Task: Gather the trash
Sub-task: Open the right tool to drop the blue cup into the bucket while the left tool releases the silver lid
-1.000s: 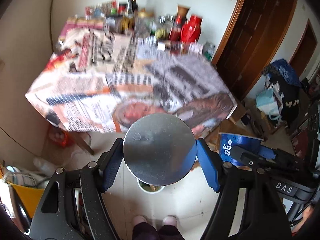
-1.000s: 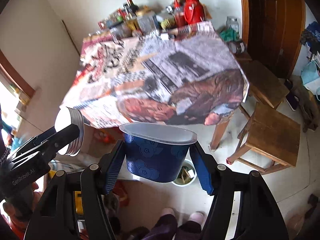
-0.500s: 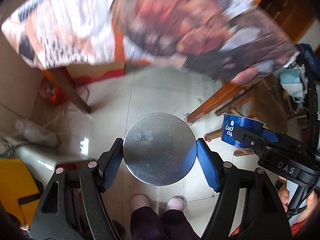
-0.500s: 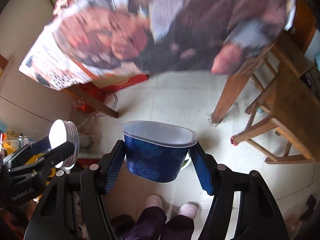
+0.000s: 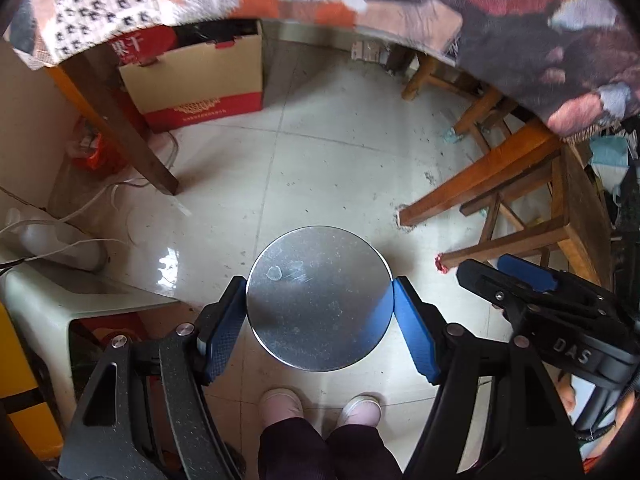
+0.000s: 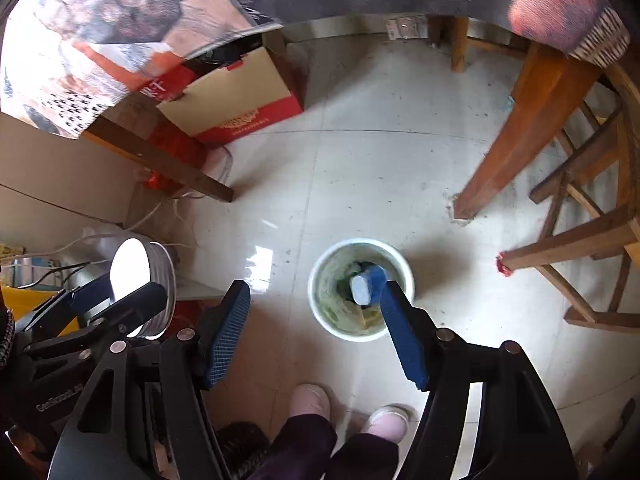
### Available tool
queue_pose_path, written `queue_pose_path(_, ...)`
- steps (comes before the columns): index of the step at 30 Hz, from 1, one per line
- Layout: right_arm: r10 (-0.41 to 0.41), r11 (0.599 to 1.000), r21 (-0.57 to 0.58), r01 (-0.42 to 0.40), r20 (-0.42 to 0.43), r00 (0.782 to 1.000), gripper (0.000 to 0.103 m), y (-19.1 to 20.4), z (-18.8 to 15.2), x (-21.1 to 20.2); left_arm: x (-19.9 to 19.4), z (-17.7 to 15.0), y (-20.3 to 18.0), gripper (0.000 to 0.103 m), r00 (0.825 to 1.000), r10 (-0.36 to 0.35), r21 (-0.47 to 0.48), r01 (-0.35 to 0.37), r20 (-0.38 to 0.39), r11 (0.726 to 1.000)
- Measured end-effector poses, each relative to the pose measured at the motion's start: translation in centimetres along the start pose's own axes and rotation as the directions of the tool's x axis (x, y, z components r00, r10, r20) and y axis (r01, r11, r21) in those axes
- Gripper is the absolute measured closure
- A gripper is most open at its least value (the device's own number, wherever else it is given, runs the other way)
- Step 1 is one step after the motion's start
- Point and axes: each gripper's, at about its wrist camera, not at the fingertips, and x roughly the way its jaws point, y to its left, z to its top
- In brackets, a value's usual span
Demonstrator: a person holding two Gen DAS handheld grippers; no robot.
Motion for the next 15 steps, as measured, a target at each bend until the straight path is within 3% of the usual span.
queue_pose_path(7,-0.055,0.998,0.034,0.055,0.016,0.998,0.039,-2.6,-0.4,-2.2,3.3,0.2,-3.1,0.031,0.995,-0.069,0.013,0.071,-0.07,0.997)
queue_pose_path(11,-0.061,0.998,0.036,0.06,0.035,0.998,0.039,-3.3,-0.3,-3.0,6.0,-0.1,-5.2,0.03,0.982,-0.037,0.036,0.045,-0.186,0.998)
queue_pose_path(15,-0.063,0.997,0.049,0.06,0.064,0.996,0.039,-3.3,-0.2,-4.4,6.0,-0.5,-5.8,0.03,0.978,-0.047,0.029,0.054,-0.202,0.998)
